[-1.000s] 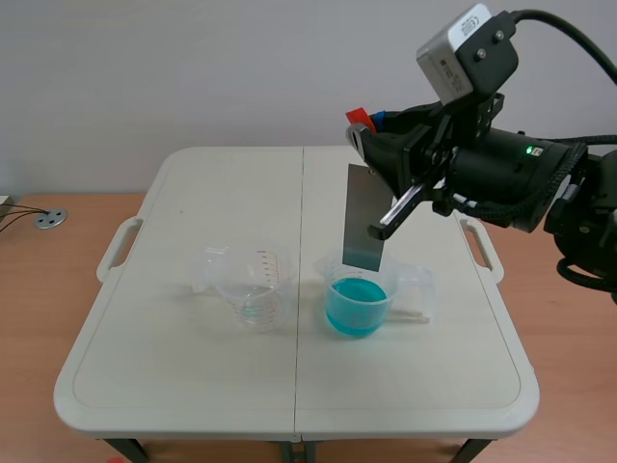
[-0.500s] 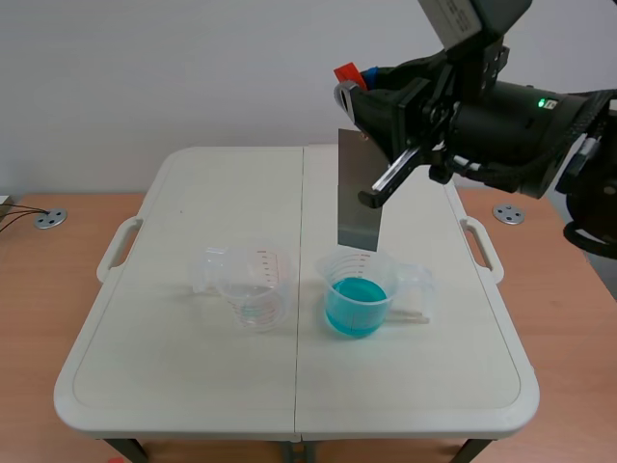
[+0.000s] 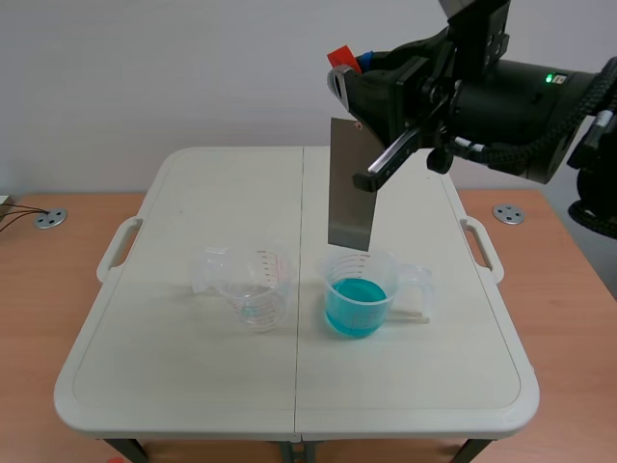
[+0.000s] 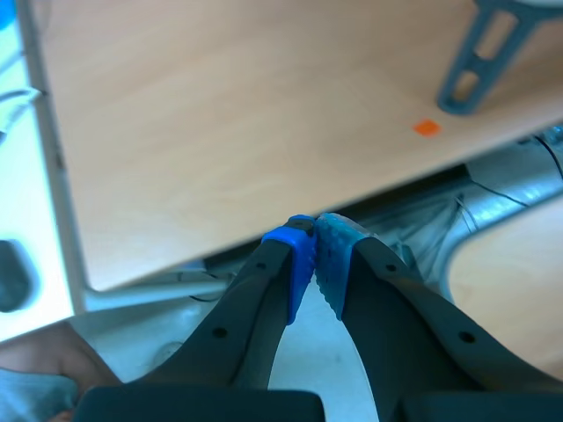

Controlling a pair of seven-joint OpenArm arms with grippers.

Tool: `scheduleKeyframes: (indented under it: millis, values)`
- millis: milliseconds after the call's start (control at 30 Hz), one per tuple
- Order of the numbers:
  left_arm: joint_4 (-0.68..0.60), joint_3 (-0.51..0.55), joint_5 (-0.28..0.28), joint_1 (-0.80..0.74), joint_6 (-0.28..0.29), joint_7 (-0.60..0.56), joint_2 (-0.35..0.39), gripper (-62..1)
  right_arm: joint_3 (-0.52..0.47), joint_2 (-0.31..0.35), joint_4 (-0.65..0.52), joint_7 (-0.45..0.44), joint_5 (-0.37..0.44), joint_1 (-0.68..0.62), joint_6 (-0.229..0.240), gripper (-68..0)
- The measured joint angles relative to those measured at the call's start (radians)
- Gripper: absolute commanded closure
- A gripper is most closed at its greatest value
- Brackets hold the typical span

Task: Hold the metal plate by the orange handle, dip it into the blue solution, take it out and point at it, then put the plate back in the beaker on the left.
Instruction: 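Raise the plate and point at it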

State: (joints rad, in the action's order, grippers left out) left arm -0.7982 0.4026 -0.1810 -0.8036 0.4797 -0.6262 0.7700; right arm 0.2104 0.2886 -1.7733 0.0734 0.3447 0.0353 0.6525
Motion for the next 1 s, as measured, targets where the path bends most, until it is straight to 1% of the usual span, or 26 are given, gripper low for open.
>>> scheduleKeyframes:
  millis: [33, 133, 233, 267, 367, 400, 467, 500, 600, 667, 767, 800, 833, 900, 1000]
  values:
    - [0.000, 0.012, -0.018, 0.000, 0.015, 0.000, 0.011, -1.8, 0.000, 0.000, -0.001, 0.004, 0.013, 0.000, 0.000, -1.1]
    - [0.000, 0.037, -0.051, 0.000, 0.035, -0.003, 0.045, -1.8, -0.012, 0.000, -0.006, 0.004, 0.034, 0.000, 0.002, -1.1]
    - [0.000, 0.039, -0.076, -0.003, 0.055, -0.063, 0.088, -1.8, -0.021, 0.000, -0.006, 0.006, 0.041, 0.000, 0.001, -1.1]
    - [-0.001, 0.039, -0.083, -0.002, 0.074, -0.076, 0.105, -1.8, -0.021, 0.000, -0.006, 0.007, 0.041, 0.000, 0.001, -1.1]
    - [-0.004, 0.039, -0.082, 0.009, 0.085, -0.105, 0.146, -1.8, -0.021, 0.000, -0.006, 0.008, 0.041, 0.000, 0.002, -1.1]
    - [-0.005, 0.039, -0.082, 0.023, 0.098, -0.104, 0.153, -1.8, -0.021, 0.000, -0.006, 0.009, 0.041, 0.000, 0.002, -1.1]
    - [-0.017, 0.038, -0.078, 0.060, 0.100, -0.103, 0.152, -1.8, -0.021, 0.000, -0.006, 0.016, 0.041, 0.000, 0.002, -1.1]
    - [-0.026, 0.038, -0.067, 0.084, 0.108, -0.100, 0.150, -1.8, -0.021, 0.000, -0.006, 0.018, 0.041, 0.000, 0.002, -1.1]
    - [-0.057, 0.038, -0.004, 0.171, 0.177, -0.089, 0.148, -1.8, -0.021, 0.000, -0.006, 0.019, 0.041, 0.000, 0.002, -1.1]
    - [-0.086, 0.036, 0.012, 0.234, 0.206, -0.088, 0.143, -1.8, -0.021, 0.000, -0.006, 0.019, 0.041, 0.000, 0.002, -1.1]
    - [-0.137, 0.021, 0.010, 0.325, 0.213, -0.040, 0.144, -1.8, -0.021, 0.000, -0.006, 0.019, 0.041, 0.000, 0.002, -1.1]
    - [-0.154, 0.005, 0.017, 0.354, 0.214, -0.024, 0.144, -1.8, -0.021, 0.000, -0.006, 0.019, 0.041, 0.000, 0.002, -1.1]
    - [-0.171, -0.016, 0.031, 0.385, 0.214, -0.006, 0.144, -1.8, -0.021, 0.000, -0.006, 0.019, 0.041, 0.000, 0.002, -1.1]
    - [-0.203, -0.076, 0.074, 0.448, 0.214, 0.036, 0.139, -1.8, -0.021, 0.000, -0.006, 0.019, 0.041, 0.000, 0.002, -1.1]
    - [-0.229, -0.163, 0.136, 0.558, 0.214, 0.090, 0.090, -1.8, -0.021, 0.000, -0.006, 0.019, 0.041, 0.000, 0.002, -1.1]
